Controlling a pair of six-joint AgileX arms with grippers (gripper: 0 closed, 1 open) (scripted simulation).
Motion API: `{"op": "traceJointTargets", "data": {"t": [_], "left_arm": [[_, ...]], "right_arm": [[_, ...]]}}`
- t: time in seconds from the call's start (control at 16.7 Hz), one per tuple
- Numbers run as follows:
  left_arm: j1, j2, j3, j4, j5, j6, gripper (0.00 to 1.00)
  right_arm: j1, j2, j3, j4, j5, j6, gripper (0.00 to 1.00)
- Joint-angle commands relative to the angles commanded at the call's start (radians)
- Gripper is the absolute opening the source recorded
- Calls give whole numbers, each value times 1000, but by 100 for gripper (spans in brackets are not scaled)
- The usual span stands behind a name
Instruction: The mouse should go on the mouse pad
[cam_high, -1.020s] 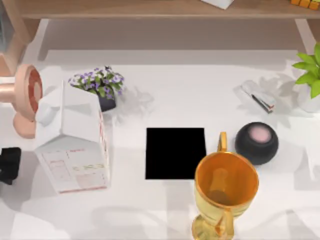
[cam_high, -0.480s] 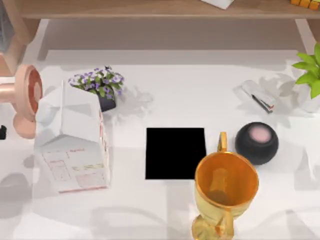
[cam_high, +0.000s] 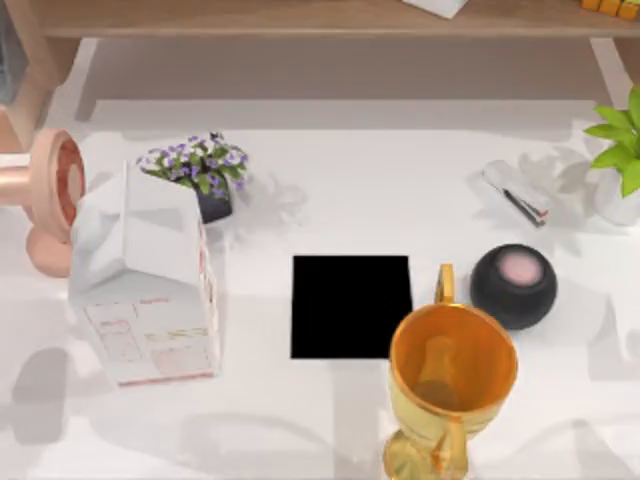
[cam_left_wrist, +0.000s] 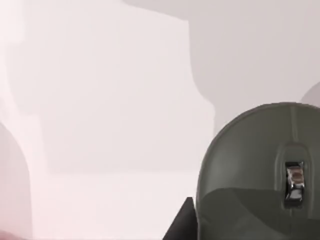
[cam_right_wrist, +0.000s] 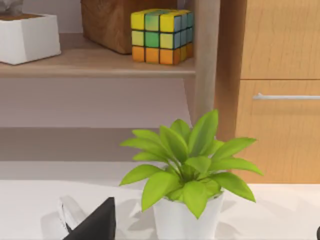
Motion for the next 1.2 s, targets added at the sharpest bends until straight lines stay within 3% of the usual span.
{"op": "traceJointTargets", "data": {"t": [0.18, 0.42, 0.84, 1.2], "left_arm": [[-30, 6, 64, 14, -7, -41, 0], [-147, 61, 287, 26, -12, -172, 0], [-507, 367, 726, -37, 26, -500, 0], [-804, 630, 867, -132, 17, -732, 0]], "right_arm": [[0, 0, 0, 0, 0, 0, 100], [0, 0, 0, 0, 0, 0, 100], [0, 0, 0, 0, 0, 0, 100], [0, 0, 0, 0, 0, 0, 100]]}}
